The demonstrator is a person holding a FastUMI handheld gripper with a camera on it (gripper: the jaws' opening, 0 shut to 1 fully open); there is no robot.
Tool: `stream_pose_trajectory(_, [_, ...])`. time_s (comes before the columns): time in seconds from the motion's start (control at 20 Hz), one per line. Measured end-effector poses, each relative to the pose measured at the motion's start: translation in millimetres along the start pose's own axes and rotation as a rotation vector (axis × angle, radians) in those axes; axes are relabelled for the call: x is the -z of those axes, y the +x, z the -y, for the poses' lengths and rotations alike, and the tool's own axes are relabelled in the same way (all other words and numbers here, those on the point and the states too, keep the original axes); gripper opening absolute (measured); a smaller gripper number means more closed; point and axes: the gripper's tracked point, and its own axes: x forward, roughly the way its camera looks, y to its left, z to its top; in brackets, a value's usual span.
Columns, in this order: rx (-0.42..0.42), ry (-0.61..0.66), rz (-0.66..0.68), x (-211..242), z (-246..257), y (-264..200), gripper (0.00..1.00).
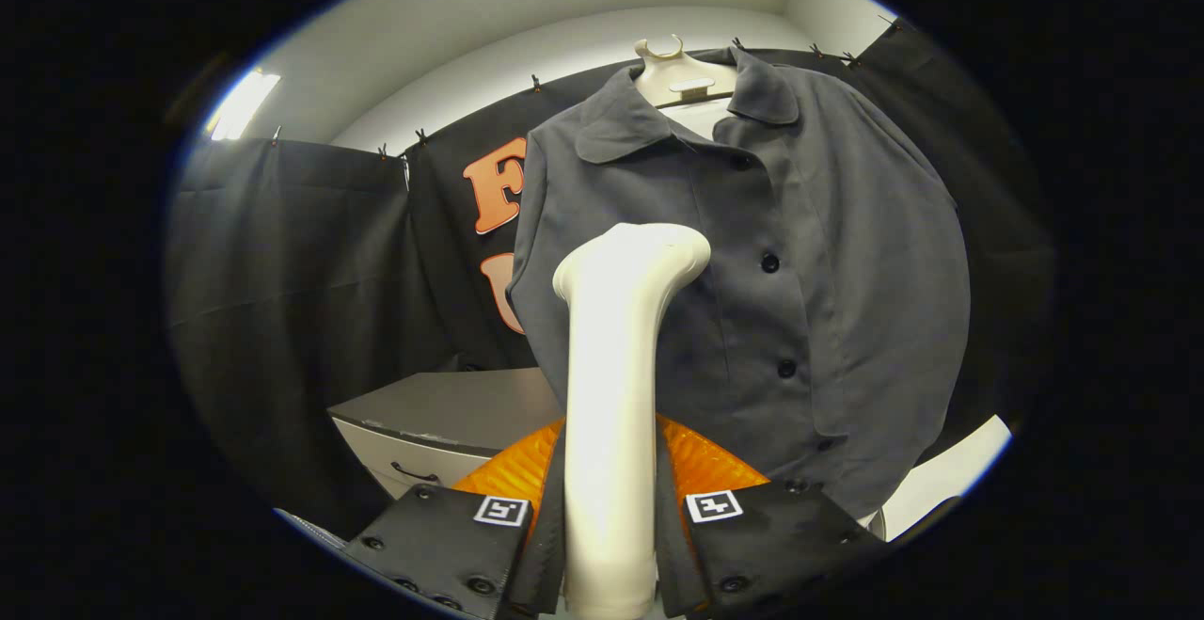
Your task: Iron the clothes twice with a garment steamer, once on the left side and once on the right side.
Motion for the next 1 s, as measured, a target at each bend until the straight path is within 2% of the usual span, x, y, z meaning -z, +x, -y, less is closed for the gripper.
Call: stream_pose_trajectory(1.0, [0.086,0.092,-0.204,152.8,22.0,-32.5,0.47])
